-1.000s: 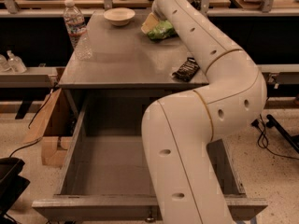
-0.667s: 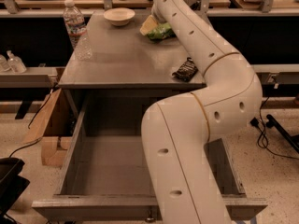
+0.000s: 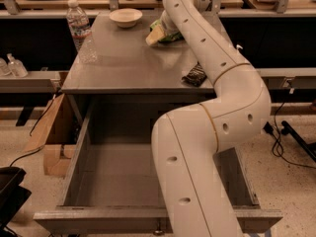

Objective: Place green rice chip bag into top drawer

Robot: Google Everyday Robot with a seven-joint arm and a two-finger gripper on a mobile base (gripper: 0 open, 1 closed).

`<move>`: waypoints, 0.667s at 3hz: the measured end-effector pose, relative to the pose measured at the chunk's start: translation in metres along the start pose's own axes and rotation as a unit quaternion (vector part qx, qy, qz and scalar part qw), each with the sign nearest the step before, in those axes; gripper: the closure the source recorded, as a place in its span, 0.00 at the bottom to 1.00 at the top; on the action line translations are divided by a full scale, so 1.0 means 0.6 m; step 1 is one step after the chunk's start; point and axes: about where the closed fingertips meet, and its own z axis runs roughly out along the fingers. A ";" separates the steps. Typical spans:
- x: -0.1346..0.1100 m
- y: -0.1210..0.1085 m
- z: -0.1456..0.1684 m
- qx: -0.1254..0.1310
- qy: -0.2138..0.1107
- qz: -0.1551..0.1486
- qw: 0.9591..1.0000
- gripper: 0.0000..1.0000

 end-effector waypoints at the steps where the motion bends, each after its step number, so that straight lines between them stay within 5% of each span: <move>1: 0.024 0.010 0.024 -0.011 0.011 0.001 1.000 0.18; 2: 0.018 0.007 0.019 -0.011 0.012 0.001 1.000 0.41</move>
Offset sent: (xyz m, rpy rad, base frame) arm 0.0710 -0.0135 -0.0055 -0.0428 -0.0248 0.1059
